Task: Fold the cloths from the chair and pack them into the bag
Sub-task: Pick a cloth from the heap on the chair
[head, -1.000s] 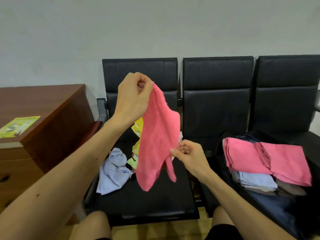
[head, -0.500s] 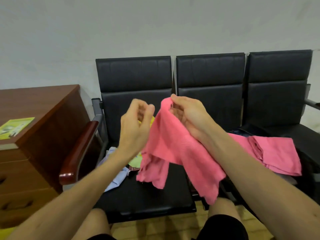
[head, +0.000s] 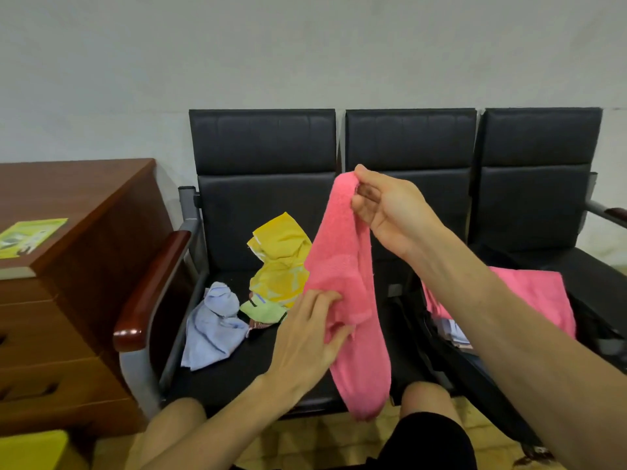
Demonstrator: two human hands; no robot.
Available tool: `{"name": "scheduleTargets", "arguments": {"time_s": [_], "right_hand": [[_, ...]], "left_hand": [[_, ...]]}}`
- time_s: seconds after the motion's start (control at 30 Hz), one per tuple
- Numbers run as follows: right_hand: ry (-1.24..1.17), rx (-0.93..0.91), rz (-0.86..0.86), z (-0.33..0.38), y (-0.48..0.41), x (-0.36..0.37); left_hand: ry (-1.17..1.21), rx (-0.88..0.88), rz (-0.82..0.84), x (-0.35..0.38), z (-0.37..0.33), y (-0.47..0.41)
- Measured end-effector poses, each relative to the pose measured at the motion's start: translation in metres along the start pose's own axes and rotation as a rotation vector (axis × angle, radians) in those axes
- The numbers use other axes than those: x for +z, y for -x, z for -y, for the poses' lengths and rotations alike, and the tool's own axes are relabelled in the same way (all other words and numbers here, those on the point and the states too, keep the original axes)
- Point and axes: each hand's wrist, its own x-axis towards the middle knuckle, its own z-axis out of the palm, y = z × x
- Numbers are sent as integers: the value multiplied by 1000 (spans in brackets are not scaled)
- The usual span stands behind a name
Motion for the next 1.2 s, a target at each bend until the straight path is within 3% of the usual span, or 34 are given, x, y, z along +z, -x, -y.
{"name": "scheduleTargets", "arguments": {"time_s": [0.33,0.53,0.67,0.77,0.83,0.97,1.2], "right_hand": [[-14,-47,-24,16,9,-12],[31,-43,-68,13,4,-23],[290,-63,0,6,7,-15],[484,-107,274,12,23,-3],[569,-175,369,15,34,5],[676,-260,331,15,46,14],[574,-208,374,18,54,11]], "left_hand": [[-102,91,-237,6,7,-29],[116,78,-309,-28,-10,-56],[260,118,-348,-85,-52,-106],[320,106,-330,-129,-86,-148],[287,100,-277,-143,-98,-166],[194,47,-135,-145,-104,-180],[85,-50,48,-142,-101,-176]]}}
